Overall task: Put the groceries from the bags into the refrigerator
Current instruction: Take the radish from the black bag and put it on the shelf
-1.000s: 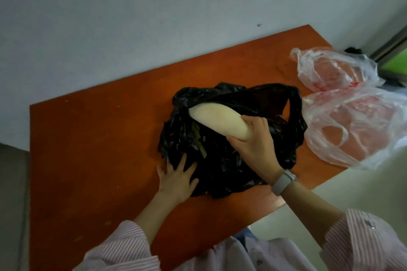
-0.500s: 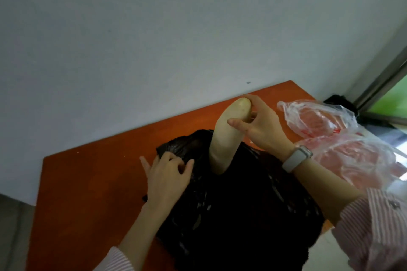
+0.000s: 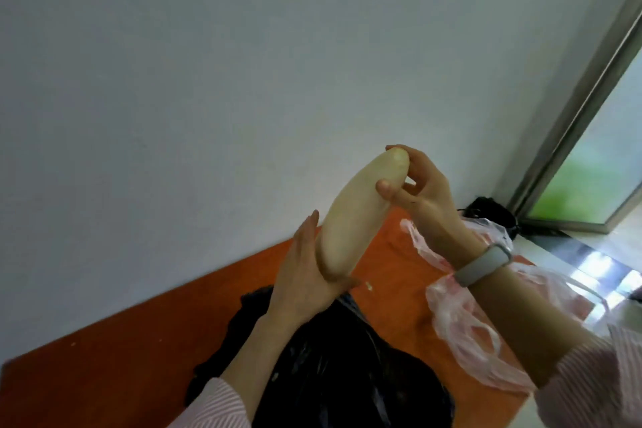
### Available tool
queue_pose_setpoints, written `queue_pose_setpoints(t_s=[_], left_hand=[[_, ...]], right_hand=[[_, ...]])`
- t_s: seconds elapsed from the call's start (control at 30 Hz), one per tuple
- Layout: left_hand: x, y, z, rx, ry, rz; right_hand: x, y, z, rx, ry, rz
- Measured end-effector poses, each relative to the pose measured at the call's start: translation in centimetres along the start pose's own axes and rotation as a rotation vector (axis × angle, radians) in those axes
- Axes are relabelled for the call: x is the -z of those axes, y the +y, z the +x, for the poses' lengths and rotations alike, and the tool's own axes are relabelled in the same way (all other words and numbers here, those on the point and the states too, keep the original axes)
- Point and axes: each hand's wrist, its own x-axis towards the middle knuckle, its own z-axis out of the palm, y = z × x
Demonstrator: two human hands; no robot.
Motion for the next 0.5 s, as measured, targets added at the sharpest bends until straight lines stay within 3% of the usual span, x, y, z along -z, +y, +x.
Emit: queue_pose_setpoints(t_s=[0.2, 0.33, 0.5], left_hand=[[-3.6, 4.2, 0.9, -0.106, 0.030, -0.321], [-8.9, 8.1, 0.1, -0.018, -0.125, -0.588], [-16.3, 15.9, -0.5, 0.144, -0.334, -0.866]], right_hand=[[5.1, -0.8, -1.7, -0.006, 0.193, 0.096], [11.1, 1.7, -6.5, -0.098, 0.239, 0.011], [18.9, 4.9, -17.1, -0.348, 0.341, -0.180]])
